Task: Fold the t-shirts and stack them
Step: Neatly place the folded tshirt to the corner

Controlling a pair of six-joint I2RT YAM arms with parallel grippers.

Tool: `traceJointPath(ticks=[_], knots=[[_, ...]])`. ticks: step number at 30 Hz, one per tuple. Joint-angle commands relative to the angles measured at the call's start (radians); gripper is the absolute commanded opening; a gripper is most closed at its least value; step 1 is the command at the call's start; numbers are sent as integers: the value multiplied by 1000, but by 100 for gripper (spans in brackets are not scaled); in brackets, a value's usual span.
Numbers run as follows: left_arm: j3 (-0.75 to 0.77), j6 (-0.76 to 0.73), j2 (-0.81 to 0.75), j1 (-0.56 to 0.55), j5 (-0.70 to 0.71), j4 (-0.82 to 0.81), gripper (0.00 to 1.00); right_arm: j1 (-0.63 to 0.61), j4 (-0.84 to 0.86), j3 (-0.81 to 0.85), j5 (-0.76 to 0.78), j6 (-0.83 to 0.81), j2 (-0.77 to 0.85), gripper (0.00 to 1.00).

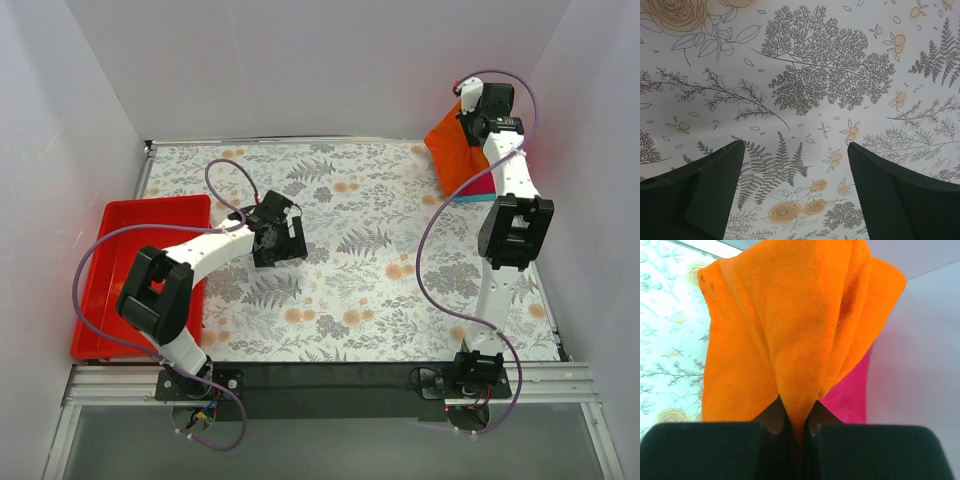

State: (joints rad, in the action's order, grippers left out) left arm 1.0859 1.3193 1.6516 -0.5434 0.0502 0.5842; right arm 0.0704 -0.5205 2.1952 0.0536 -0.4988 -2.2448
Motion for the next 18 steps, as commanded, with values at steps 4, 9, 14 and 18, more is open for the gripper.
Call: traceJointPath(ticks=[4,9,14,18], knots=[[42,-12,13,3,-29,12,77,16,125,-6,83,-46,5,1],[52,-14,25,3,-33,14,77,14,181,-46,141,-99,-25,1],[58,-19,37,3,-38,22,77,16,224,-72,181,-141,-74,1],[60,-20,36,3,-35,34,77,14,266,-98,255,-150,-108,1]])
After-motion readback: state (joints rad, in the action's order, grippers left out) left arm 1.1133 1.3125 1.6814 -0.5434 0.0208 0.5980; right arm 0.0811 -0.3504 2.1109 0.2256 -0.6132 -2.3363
